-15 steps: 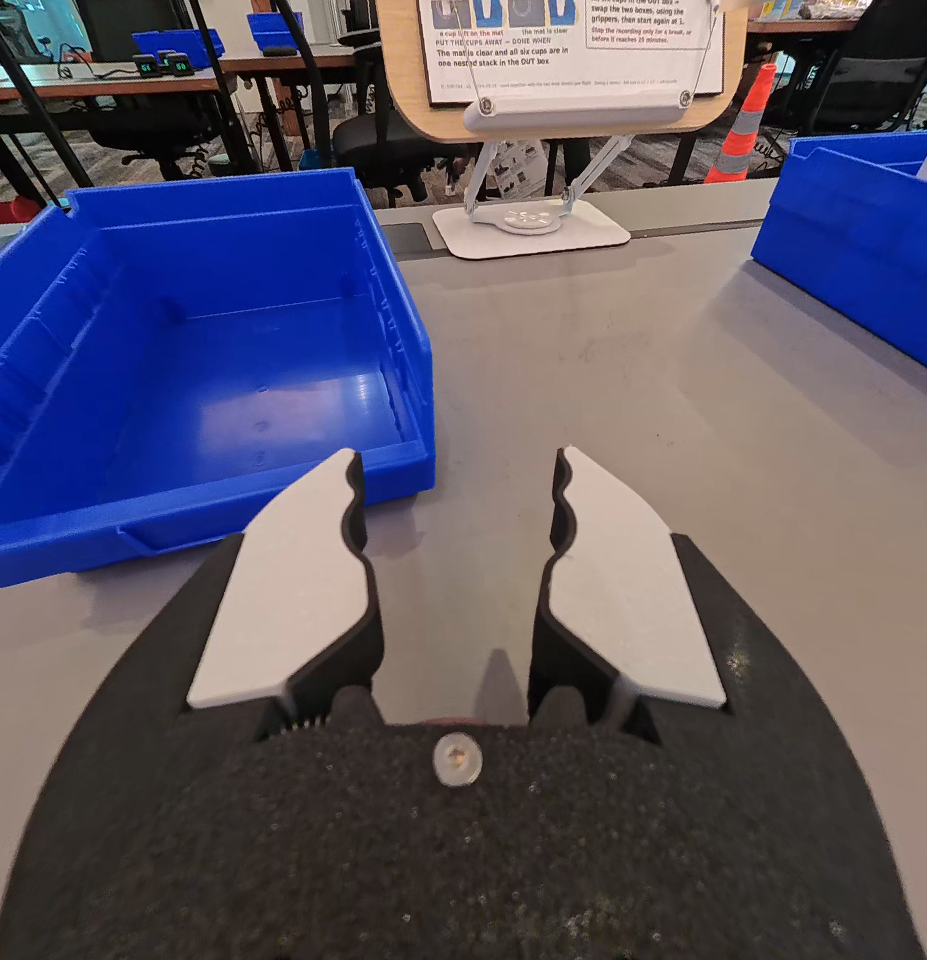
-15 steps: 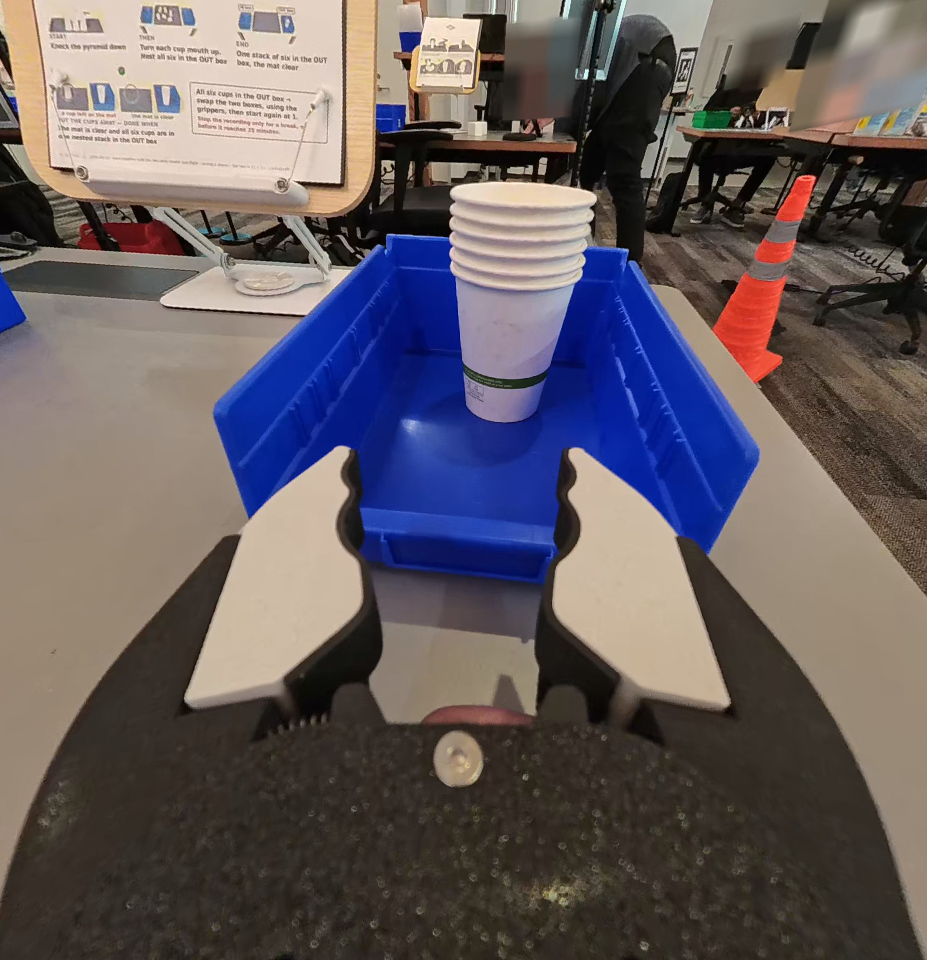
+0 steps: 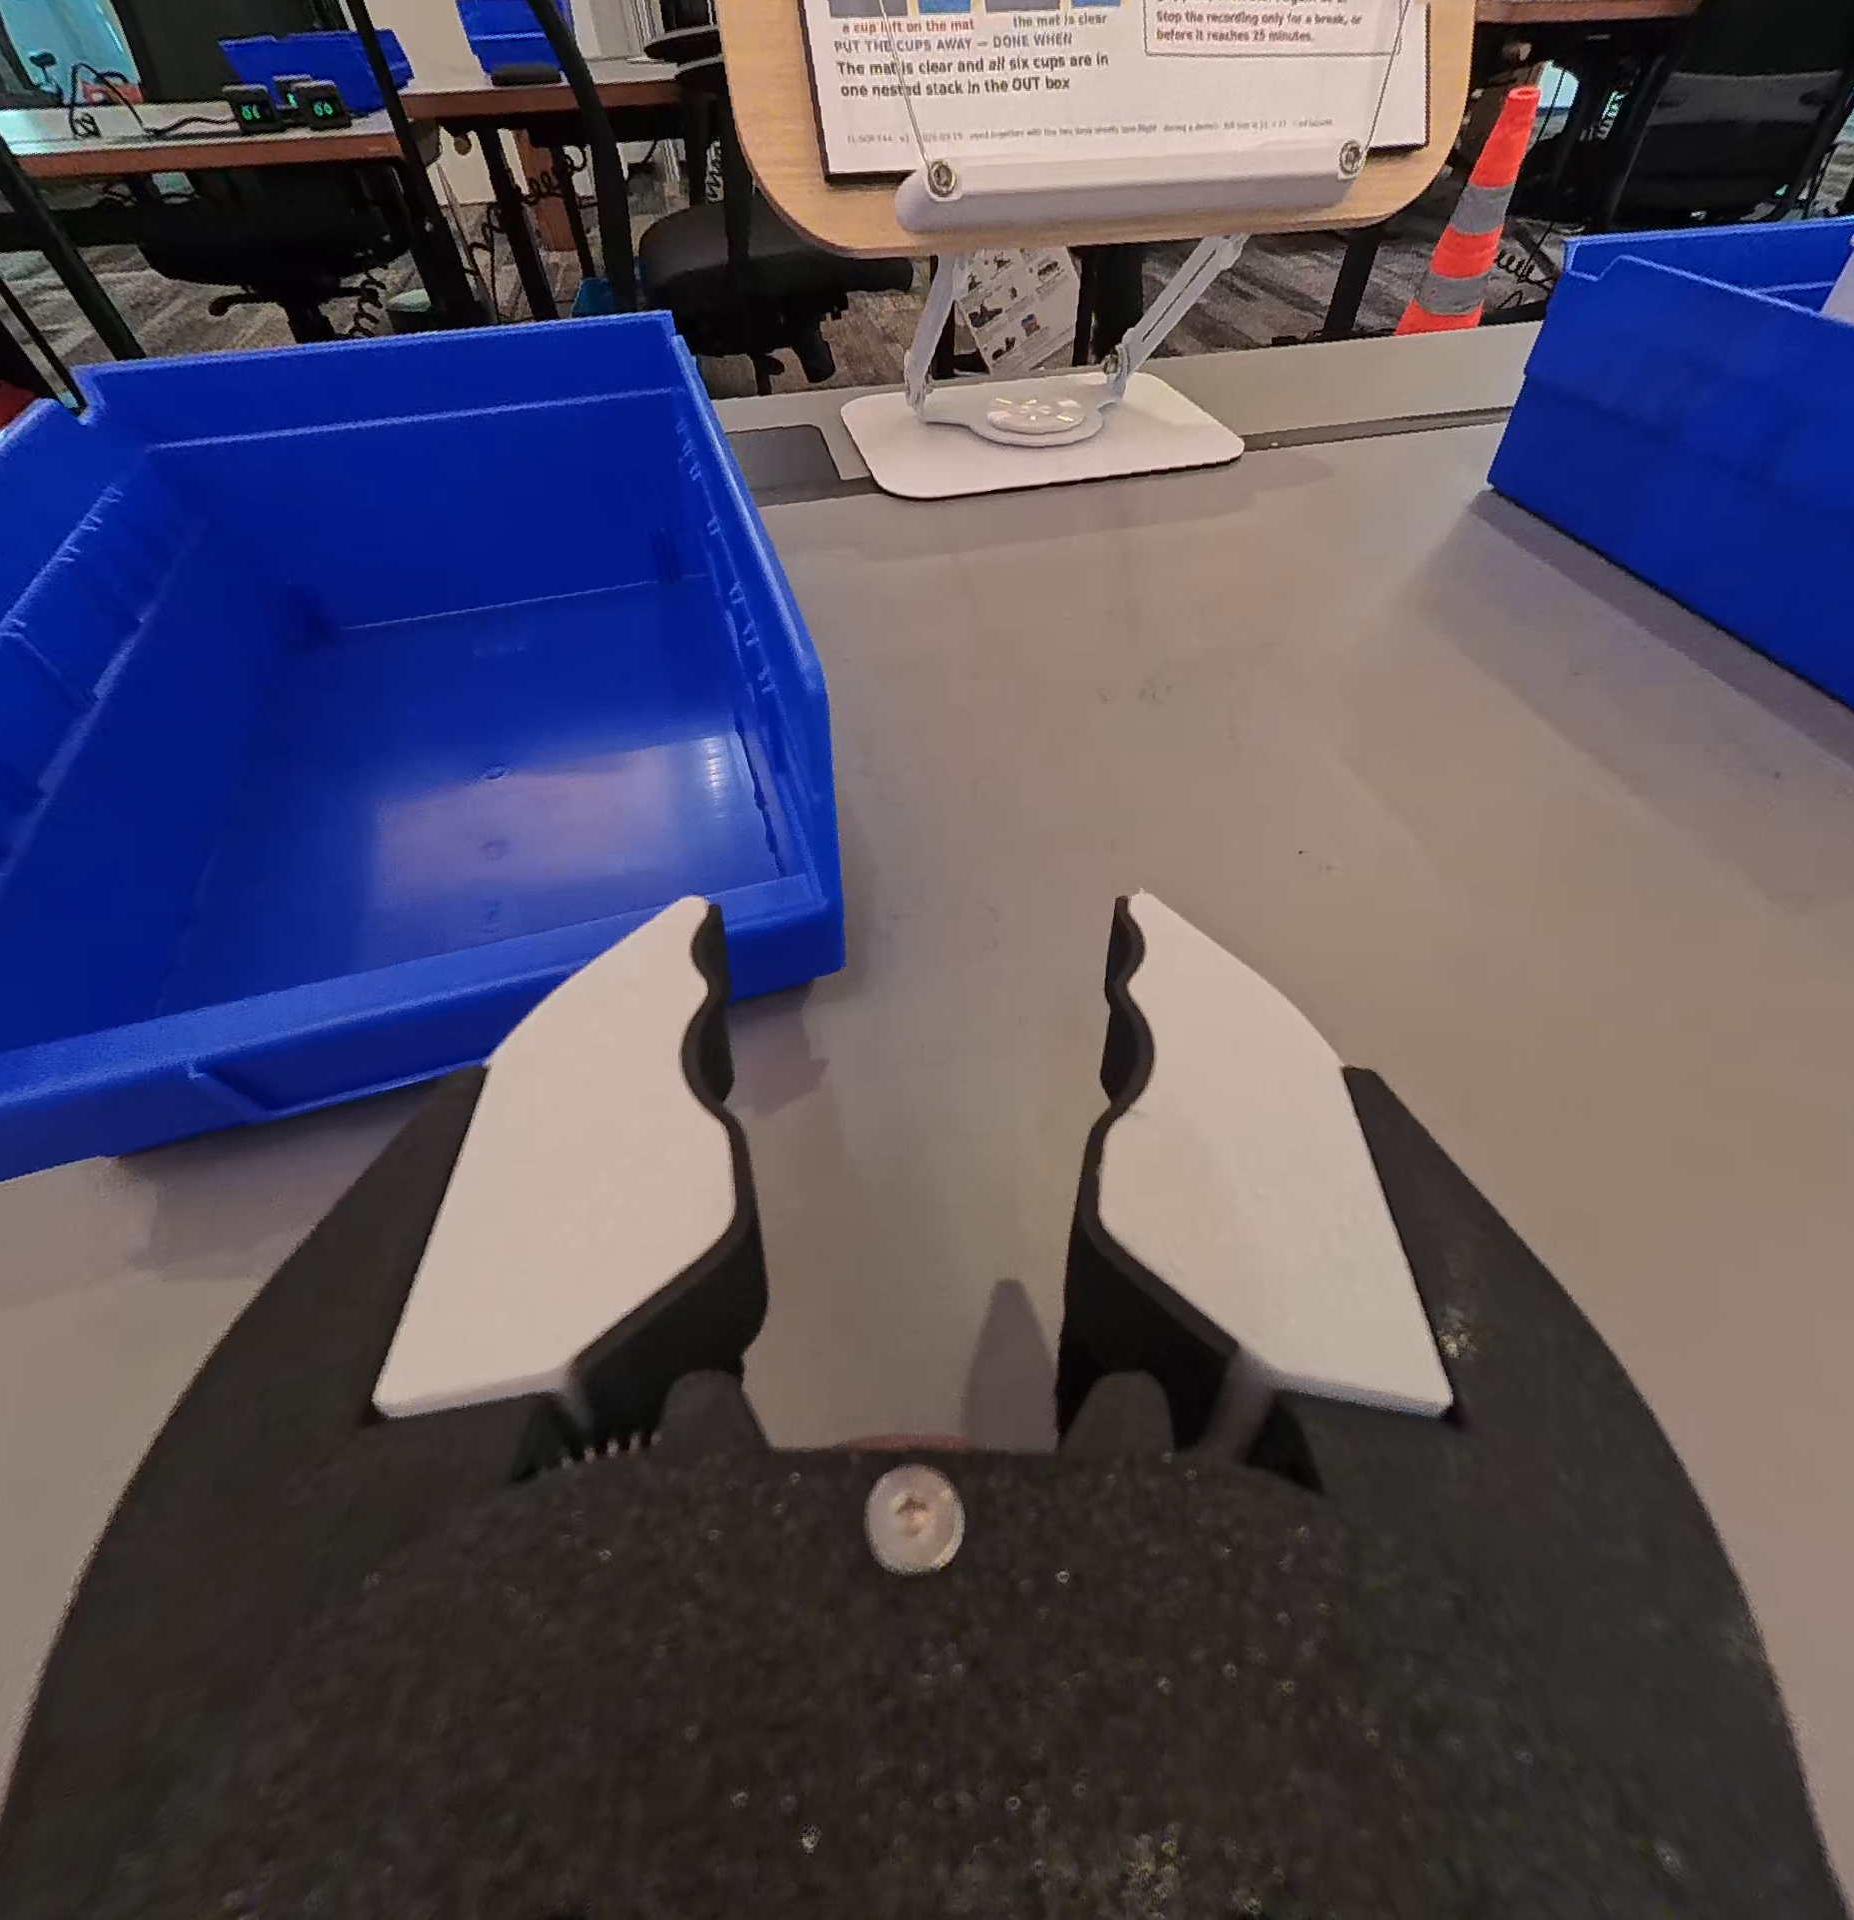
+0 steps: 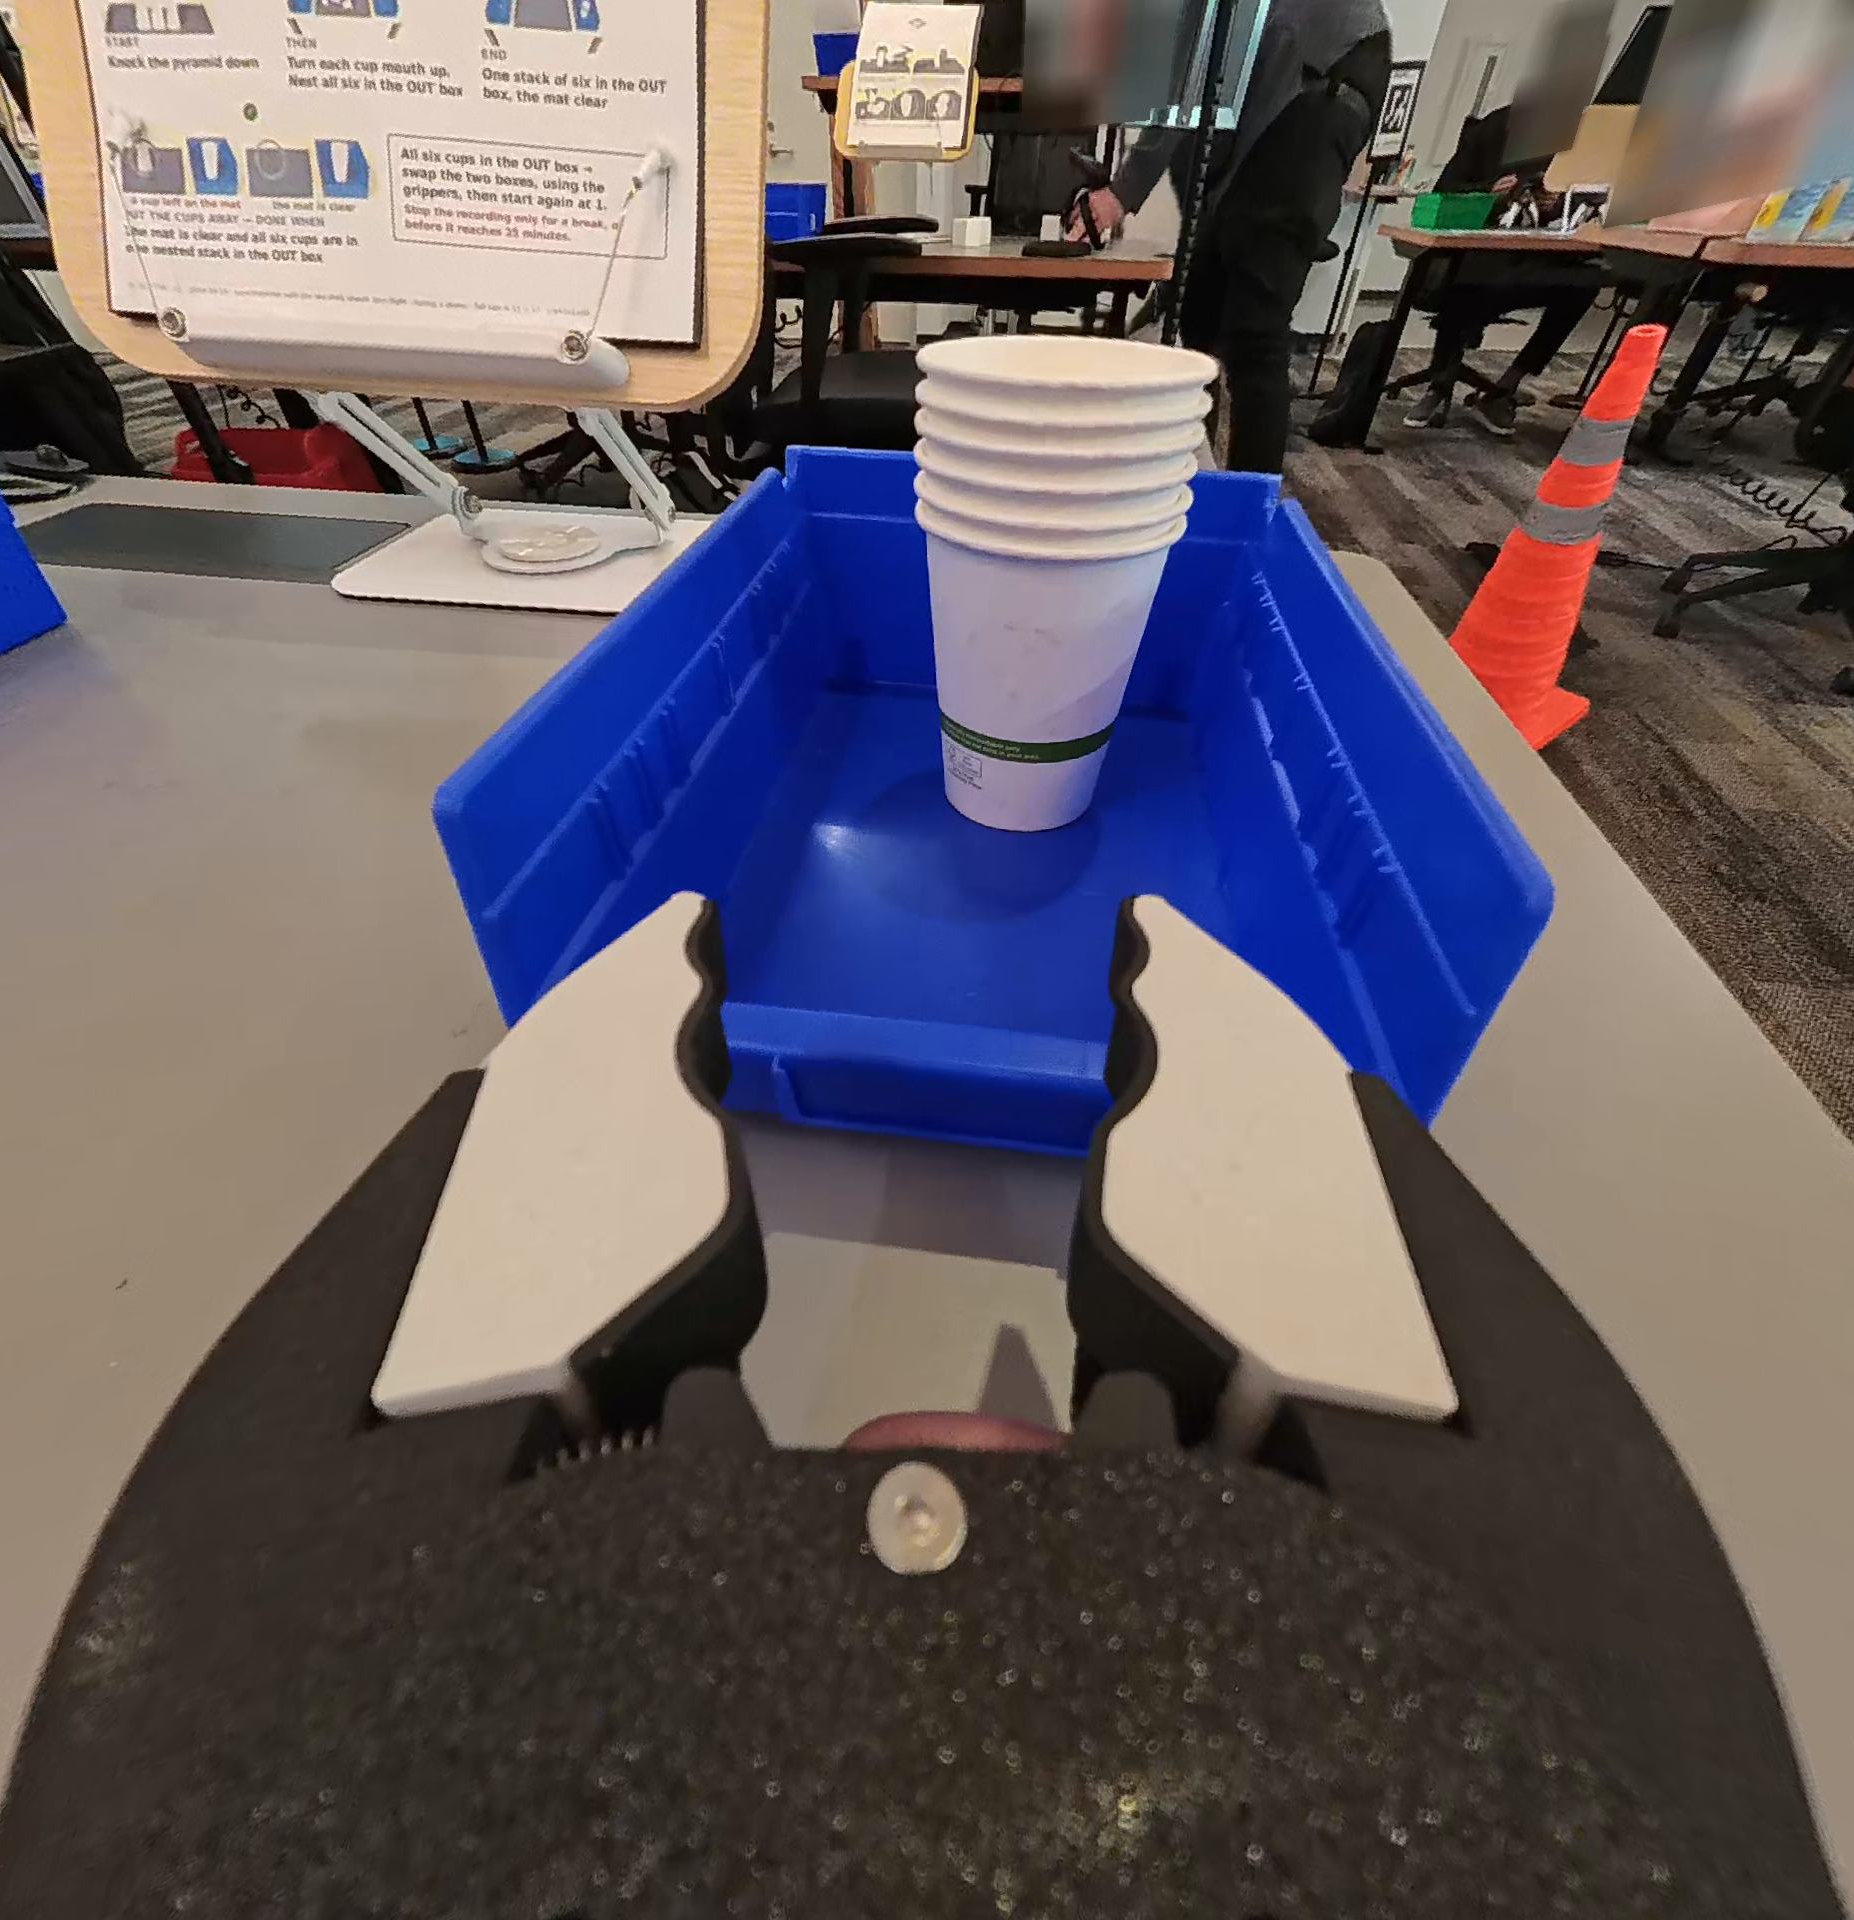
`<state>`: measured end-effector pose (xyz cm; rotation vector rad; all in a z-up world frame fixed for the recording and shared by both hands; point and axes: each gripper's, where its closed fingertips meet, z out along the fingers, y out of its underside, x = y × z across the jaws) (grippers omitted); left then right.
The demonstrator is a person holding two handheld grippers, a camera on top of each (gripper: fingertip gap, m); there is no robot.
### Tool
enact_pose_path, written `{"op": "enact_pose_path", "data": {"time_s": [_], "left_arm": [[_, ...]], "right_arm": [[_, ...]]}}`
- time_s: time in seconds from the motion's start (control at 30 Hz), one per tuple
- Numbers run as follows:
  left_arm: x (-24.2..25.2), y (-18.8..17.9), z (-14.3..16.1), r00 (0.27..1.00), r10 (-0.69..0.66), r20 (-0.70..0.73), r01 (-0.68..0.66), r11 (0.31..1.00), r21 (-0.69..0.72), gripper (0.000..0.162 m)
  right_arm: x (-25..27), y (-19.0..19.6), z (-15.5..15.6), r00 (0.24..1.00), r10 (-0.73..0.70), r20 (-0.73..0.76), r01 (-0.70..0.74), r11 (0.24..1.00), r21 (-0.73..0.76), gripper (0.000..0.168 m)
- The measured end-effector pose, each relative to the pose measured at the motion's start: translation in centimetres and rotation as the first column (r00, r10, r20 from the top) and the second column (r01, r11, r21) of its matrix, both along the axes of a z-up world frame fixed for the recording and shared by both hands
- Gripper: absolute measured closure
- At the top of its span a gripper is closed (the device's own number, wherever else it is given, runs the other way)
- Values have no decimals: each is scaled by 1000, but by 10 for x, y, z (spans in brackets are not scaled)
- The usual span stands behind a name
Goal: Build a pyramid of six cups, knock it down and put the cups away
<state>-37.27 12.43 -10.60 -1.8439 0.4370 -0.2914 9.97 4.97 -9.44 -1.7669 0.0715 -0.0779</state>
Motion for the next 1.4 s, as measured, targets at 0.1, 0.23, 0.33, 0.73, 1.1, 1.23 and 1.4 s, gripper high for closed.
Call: {"op": "enact_pose_path", "data": {"time_s": [0.1,0.23,0.33,0.73,1.1,1.23,1.4], "left_arm": [[0,0,-1,1000,-3,1,3,1000,-4,93],[1,-1,-1,1000,-6,-1,6,1000,-7,93],[8,-4,-1,1000,-27,7,27,1000,-17,93],[347,-43,-12,896,-443,8,439,884,-159,73],[383,9,-12,972,-204,114,227,940,-255,148],[365,16,-13,991,-126,52,135,961,-240,157],[346,14,-12,990,-136,-28,128,972,-196,157]], "right_arm": [[1,0,0,1000,-2,1,2,1000,-3,98],[0,0,-1,1000,1,-2,-1,1000,-4,98],[0,-1,-1,1000,-1,-5,1,1000,-6,98],[45,-14,1,990,-141,10,141,990,-9,98],[90,5,-27,938,-330,-107,317,941,-117,110],[67,16,-25,945,-273,-182,258,961,-99,123],[49,14,-18,928,-316,-198,298,948,-115,165]]}}
